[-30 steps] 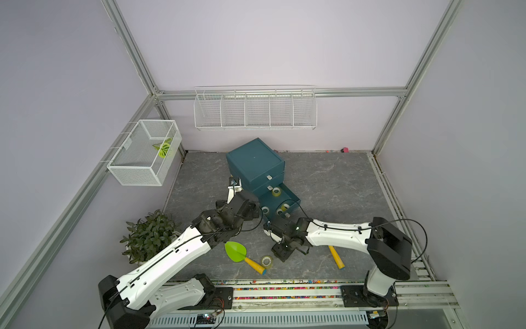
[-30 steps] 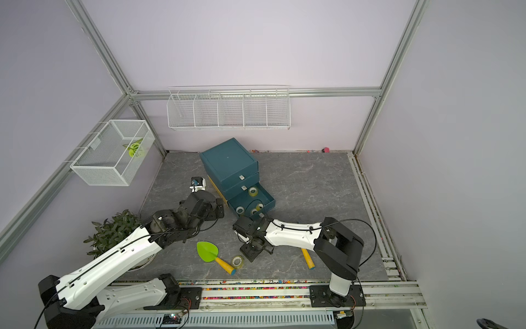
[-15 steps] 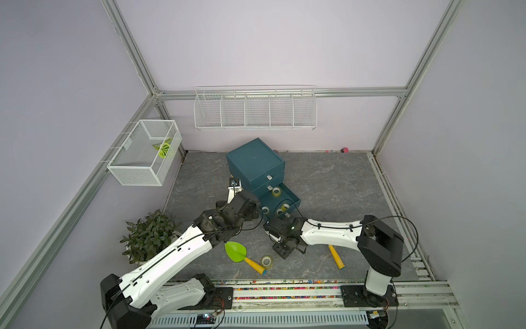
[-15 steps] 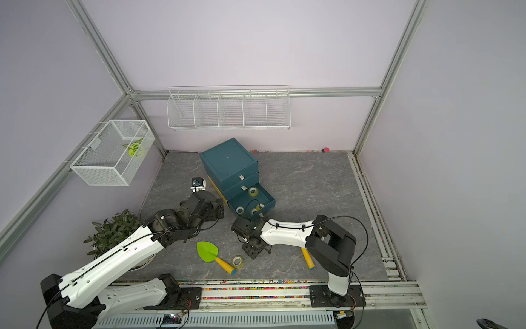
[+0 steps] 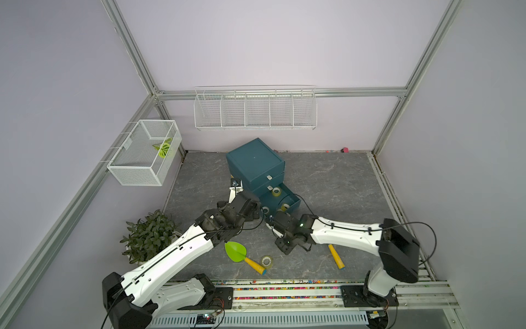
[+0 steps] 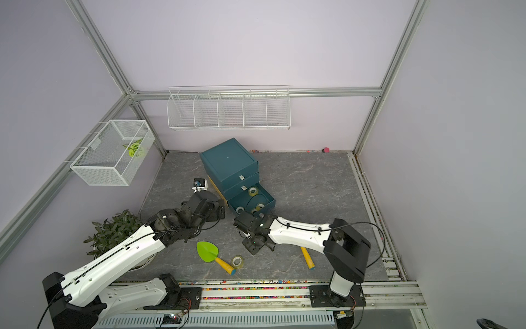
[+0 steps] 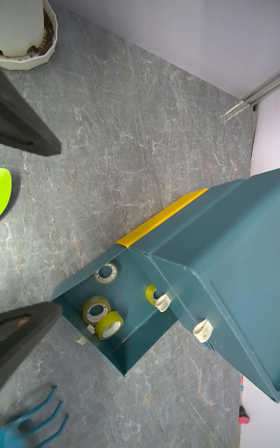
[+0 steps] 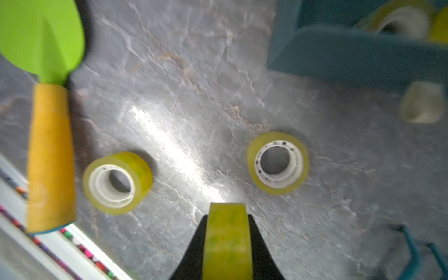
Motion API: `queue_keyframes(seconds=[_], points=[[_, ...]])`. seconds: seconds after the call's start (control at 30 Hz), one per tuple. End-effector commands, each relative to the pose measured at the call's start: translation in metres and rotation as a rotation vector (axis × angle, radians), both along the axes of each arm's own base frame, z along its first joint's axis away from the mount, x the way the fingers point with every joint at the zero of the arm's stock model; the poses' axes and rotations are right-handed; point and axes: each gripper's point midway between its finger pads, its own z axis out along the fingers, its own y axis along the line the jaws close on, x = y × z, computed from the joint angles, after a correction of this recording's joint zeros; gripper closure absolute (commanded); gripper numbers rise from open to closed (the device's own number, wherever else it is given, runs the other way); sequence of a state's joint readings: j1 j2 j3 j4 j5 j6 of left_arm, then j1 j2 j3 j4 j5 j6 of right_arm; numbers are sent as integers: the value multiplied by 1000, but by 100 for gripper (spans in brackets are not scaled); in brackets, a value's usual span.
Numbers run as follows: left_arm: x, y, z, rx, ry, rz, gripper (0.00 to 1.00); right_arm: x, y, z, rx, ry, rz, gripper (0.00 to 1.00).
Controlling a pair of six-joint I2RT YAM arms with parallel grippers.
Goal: Place the transparent tape into the drawer according to color
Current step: Pick up the tape at the center of the board, then place the tape in the drawer.
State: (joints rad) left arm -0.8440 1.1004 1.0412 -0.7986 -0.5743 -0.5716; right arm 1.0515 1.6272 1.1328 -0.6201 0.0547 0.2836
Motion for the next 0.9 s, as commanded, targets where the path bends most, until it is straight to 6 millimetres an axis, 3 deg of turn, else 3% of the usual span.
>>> queue_keyframes(seconds=[0.0, 0.13, 0.23, 0.5, 0.73, 0.8, 0.87], points=[[-1, 0, -5, 0, 15, -1, 0, 22, -3, 48, 143, -41, -77, 85], [0, -1, -6, -3, 18, -4, 0, 61, -7, 82, 272, -119, -167, 85], [-1, -2, -7, -2, 24, -11, 0, 93, -9, 88, 328, -149, -245, 85], [-2, -9, -11, -17, 54, -37, 0, 160, -2, 68, 400, -161, -371, 85], [-6, -13, -19, -24, 88, -56, 0, 185, 3, 45, 412, -112, -445, 83], [-7, -14, -21, -23, 97, -64, 0, 188, 5, 39, 415, -99, -454, 77], [-8, -15, -22, -25, 102, -70, 0, 190, 6, 36, 416, -90, -465, 63]])
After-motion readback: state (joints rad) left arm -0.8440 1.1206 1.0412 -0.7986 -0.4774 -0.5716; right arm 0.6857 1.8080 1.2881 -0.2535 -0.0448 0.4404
